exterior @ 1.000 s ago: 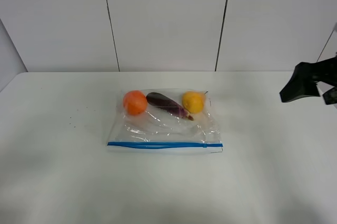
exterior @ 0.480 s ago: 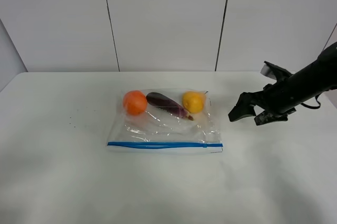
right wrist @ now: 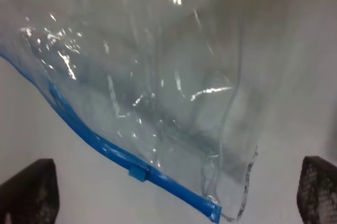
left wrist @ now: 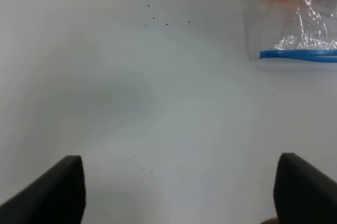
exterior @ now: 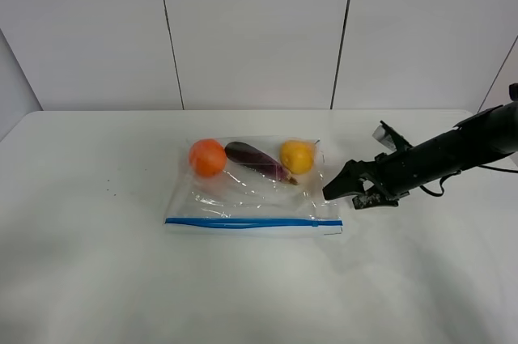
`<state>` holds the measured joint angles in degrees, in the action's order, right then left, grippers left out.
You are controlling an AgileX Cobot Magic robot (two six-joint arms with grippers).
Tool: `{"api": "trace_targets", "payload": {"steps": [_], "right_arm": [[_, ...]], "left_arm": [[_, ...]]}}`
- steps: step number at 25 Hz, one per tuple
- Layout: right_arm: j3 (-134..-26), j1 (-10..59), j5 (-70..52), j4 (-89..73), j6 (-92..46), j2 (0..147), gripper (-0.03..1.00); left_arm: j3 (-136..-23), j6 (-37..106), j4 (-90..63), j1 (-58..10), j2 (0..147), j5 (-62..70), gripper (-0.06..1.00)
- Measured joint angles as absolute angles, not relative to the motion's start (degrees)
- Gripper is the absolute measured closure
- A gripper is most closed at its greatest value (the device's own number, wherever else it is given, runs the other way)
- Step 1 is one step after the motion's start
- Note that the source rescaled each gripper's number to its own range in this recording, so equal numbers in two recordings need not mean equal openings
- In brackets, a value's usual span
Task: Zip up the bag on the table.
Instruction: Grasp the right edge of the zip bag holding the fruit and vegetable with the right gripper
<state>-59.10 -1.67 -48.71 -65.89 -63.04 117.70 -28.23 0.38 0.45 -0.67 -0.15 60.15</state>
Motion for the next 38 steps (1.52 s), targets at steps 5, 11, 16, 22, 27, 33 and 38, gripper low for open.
{"api": "trace_targets", "payload": {"steps": [5, 11, 16, 22, 27, 33, 38], "right_arm": [[-59.1, -1.7, -53.3, -73.3, -70.1, 121.7, -0.03], [-59.1, -1.7, -55.8, -76.5, -73.3, 124.2, -0.03], [-59.2, -1.7, -56.6, -78.1, -74.9, 124.4, -0.03], [-59.2, -1.7, -59.1, -80.0, -75.6, 127.2, 0.04], [-59.2, -1.7, -59.7, -80.3, -75.7, 127.6, 0.08], [-59.2, -1.7, -59.7, -79.5, -75.5, 127.6, 0.65], [-59.2, -1.7, -60.3, -78.8, -75.3, 127.7, 0.97]], "left_arm": [[-28.2, 0.4, 0.4, -0.7, -0.1, 60.1, -0.06], [-28.2, 0.4, 0.4, -0.7, -0.1, 60.1, -0.06], [-28.2, 0.4, 0.4, -0.7, -0.1, 60.1, -0.06], [-28.2, 0.4, 0.4, -0.7, -0.1, 60.1, -0.06], [-28.2, 0.4, 0.4, -0.7, -0.1, 60.1, -0.06], [-28.2, 0.4, 0.4, -0.7, -0.1, 60.1, -0.06], [-28.2, 0.4, 0.4, -0.7, -0.1, 60.1, -0.06]]}}
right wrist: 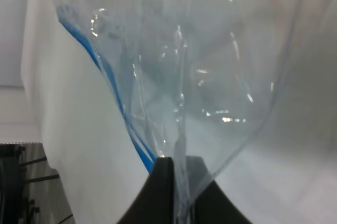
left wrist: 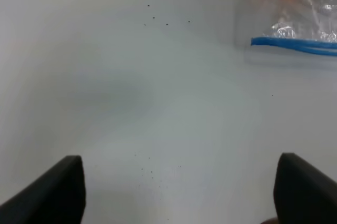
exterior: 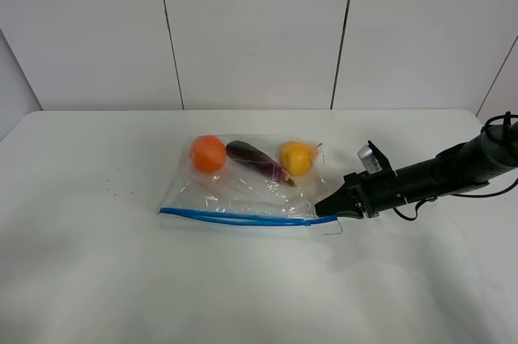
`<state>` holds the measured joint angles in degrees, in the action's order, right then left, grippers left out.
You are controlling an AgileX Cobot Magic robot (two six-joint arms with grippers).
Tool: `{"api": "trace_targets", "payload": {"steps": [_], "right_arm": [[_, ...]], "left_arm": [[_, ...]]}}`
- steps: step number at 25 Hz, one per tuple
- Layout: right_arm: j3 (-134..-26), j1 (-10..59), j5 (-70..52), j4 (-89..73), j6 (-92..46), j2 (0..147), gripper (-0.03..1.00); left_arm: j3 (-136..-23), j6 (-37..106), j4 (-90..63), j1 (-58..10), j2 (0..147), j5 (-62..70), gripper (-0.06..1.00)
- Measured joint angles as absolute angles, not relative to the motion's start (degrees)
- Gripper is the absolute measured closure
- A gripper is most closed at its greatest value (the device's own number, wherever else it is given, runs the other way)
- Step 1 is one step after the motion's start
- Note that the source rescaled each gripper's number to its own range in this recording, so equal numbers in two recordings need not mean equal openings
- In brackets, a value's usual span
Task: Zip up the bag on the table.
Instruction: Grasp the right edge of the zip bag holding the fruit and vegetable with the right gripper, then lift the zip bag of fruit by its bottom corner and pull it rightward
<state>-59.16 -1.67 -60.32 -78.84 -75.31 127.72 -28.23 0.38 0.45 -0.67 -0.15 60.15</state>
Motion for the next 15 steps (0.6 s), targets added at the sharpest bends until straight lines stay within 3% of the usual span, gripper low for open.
{"api": "trace_targets", "payload": {"steps": [15], "right_arm": [[-59.2, -1.7, -69.0, -83.8, -62.1, 127.3, 0.97]], "left_arm": [[-28.2, 0.4, 0.4, -0.7, -0.1, 60.1, -0.06]]}}
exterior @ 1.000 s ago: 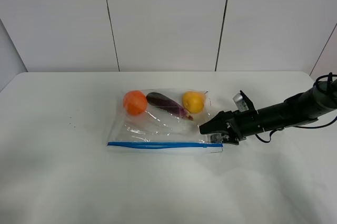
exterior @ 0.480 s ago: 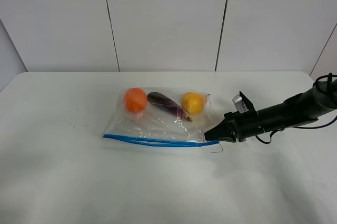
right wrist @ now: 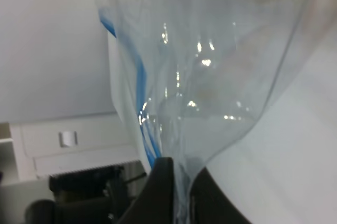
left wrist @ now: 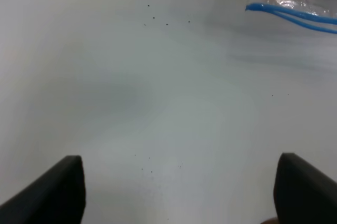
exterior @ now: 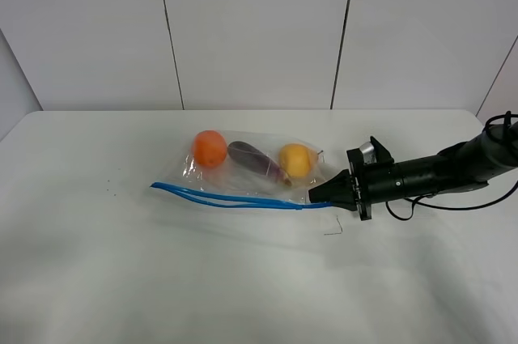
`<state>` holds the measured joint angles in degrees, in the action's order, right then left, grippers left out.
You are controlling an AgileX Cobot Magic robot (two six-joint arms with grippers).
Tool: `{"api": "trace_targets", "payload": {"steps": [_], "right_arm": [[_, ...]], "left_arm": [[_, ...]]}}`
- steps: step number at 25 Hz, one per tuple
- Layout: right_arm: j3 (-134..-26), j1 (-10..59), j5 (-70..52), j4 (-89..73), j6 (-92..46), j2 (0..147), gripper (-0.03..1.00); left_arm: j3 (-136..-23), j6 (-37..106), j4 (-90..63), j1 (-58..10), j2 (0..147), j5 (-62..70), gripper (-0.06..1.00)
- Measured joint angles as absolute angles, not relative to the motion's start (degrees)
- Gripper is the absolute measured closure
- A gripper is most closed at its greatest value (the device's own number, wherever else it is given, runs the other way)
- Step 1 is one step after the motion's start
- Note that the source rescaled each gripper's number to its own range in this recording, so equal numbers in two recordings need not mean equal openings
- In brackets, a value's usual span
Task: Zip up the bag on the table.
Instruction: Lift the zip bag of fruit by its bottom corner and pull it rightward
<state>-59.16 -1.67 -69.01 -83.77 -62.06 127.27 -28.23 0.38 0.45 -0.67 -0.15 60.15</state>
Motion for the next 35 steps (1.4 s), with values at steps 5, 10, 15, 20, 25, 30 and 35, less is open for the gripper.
{"api": "trace_targets", "payload": {"steps": [5, 10, 15, 20, 25, 30, 35], "right_arm": [[-59.2, -1.7, -69.0, -84.6, -57.4, 124.7, 0.97], [-59.2, -1.7, -69.0, -86.2, -54.6, 121.2, 0.97], [-59.1, -1.7, -69.0, -86.6, -52.7, 119.9, 0.97], [-59.1, -1.7, -69.0, -88.0, -51.8, 119.9, 0.97], [-59.1, -1.7, -69.0, -90.0, -51.5, 119.9, 0.97], [-59.1, -1.7, -69.0, -90.0, -51.5, 119.9, 0.97], [-59.1, -1.7, -69.0, -90.0, -51.5, 119.9, 0.97]], "left_arm": [[-28.2, 0.4, 0.4, -0.7, -0.1, 60.1, -0.06], [-28.2, 0.4, 0.4, -0.7, -0.1, 60.1, -0.06], [-28.2, 0.4, 0.4, -0.7, -0.1, 60.1, -0.06], [-28.2, 0.4, 0.4, -0.7, -0.1, 60.1, -0.06], [-28.2, 0.4, 0.4, -0.7, -0.1, 60.1, -0.06], [-28.2, 0.4, 0.4, -0.7, -0.1, 60.1, -0.06], [-28.2, 0.4, 0.4, -0.7, -0.1, 60.1, -0.06]]}}
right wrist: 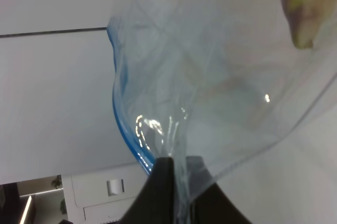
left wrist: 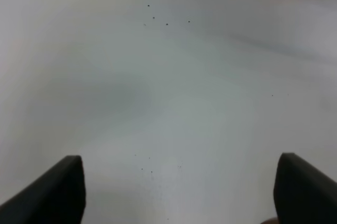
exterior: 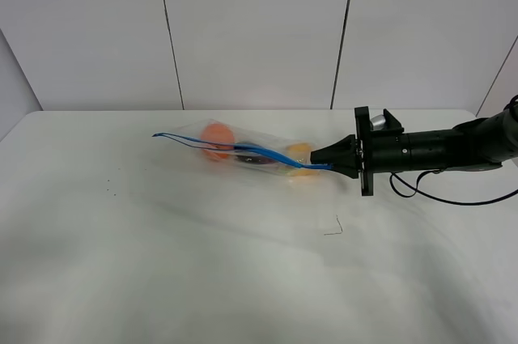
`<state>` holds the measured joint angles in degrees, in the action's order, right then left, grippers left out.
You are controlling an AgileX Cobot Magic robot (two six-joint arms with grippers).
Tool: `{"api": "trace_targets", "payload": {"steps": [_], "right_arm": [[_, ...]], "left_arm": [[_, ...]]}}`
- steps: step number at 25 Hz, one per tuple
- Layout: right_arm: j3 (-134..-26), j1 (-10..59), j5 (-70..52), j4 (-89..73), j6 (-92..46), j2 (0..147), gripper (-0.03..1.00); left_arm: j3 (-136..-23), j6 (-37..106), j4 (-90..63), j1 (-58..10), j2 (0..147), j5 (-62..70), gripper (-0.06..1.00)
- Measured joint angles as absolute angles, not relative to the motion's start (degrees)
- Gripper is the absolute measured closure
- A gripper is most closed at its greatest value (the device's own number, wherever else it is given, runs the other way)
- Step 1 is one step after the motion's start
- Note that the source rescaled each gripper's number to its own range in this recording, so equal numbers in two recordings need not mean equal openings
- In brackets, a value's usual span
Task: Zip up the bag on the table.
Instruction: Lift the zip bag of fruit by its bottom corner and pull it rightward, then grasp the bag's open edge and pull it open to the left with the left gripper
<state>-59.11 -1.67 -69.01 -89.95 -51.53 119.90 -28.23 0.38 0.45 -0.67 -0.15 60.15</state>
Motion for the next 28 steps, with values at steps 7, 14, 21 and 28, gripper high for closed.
{"api": "trace_targets", "payload": {"steps": [7, 14, 21, 28], "right_arm": [[-59.1, -1.7, -69.0, -90.0, -51.5, 119.9, 0.97], [-59.1, -1.7, -69.0, -90.0, -51.5, 119.9, 0.97], [-59.1, -1.7, -69.0, -90.0, -51.5, 119.9, 0.97], [-59.1, -1.7, -69.0, -89.8, -51.5, 119.9, 0.97]], "left_arm": [[-32.5, 0.0, -0.5, -0.7, 3.1, 58.8, -0.06], [-47.1, 0.0, -1.1, -0.7, 23.3, 55.0, -0.06], [-52.5, 2.0, -1.7, -0.7, 40.4, 44.6, -0.06], [-52.4, 5.5, -9.1, -0.7, 52.8, 38.8, -0.06]]}}
